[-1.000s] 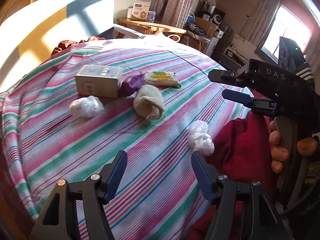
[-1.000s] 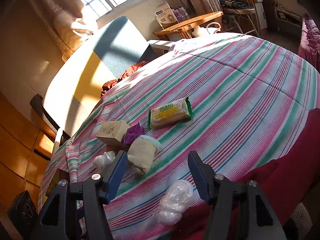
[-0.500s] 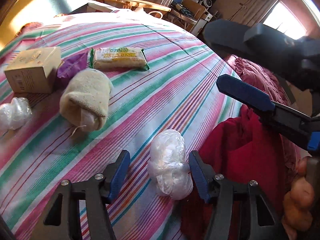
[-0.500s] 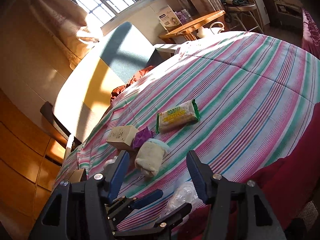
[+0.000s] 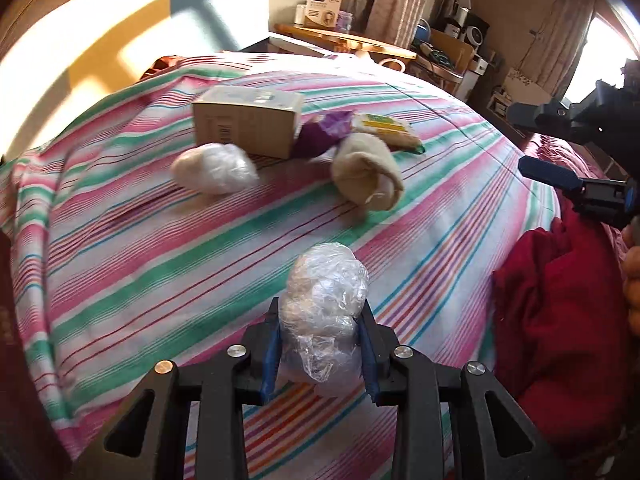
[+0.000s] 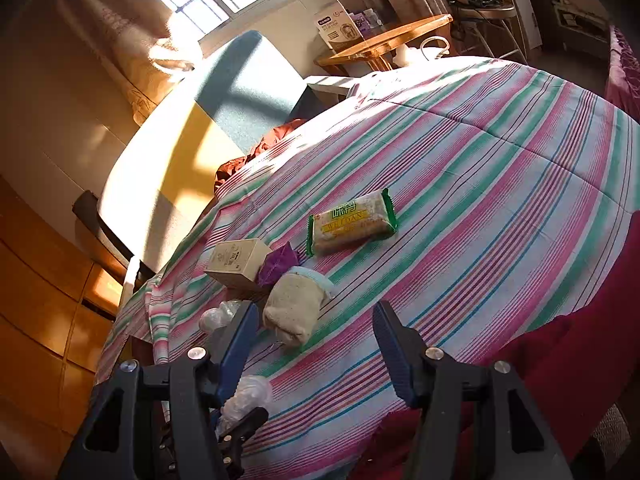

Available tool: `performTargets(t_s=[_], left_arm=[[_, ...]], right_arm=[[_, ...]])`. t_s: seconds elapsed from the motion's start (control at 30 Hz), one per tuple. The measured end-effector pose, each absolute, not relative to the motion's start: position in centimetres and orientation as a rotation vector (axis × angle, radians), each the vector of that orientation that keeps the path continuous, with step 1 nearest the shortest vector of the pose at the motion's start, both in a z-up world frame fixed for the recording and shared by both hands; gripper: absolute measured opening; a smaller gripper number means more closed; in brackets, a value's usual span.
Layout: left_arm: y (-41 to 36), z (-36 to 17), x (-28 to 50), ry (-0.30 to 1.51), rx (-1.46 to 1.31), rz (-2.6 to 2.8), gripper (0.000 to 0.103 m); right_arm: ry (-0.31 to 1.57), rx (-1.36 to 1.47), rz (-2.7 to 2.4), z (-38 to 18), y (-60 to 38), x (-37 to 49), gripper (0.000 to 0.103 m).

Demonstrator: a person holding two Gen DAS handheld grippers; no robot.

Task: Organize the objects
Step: 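Grasp a plastic-wrapped bundle with the left tool while the right tool grasps the WEIDAN cracker pack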

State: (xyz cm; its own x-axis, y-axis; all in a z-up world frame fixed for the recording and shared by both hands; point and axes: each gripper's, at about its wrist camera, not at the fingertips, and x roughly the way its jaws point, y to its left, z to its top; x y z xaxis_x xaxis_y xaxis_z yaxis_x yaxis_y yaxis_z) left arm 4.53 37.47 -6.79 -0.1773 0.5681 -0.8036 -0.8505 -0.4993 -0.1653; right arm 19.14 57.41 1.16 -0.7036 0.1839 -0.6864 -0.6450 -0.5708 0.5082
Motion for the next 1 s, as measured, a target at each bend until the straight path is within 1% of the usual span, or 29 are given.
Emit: performTargets(t_s=[0.2,0.3,0.47,0.7,0.9,1.0], left_arm=[[31.4,-7.4,3.4,0.373,-1.038,1.952,0.034],[30.6,-7.7,3.2,0.338,-1.038,1.959,0.034],[30.5,-8.1,3.9,0.366,-0.967,1.977,0.034],[30.4,-8.2,3.4,0.315,-0.97,1.968,0.034],[30.3,-8.4,3.2,0.294,-0.971,1.964,0.035],[30.3,-8.4,3.2,0.294,-0.968,1.968,0.035]], right_arm=[[1.004,-0.925,2.21,0.8,57.2,17.9,0.06],[0.959,-1.035,2.156,0.2,57.2,16.8,0.06],[0.924,-1.154,2.141,0.0,57.3,15.2,0.06],[0.592,-1.355,2.167,0.5,59.6,10.7,0.06],[0.201,-1.571,2.123,-2.3,62.2,5.8,0.061],[0.081,-1.712,2.128,-4.1,62.7,3.7,0.062]])
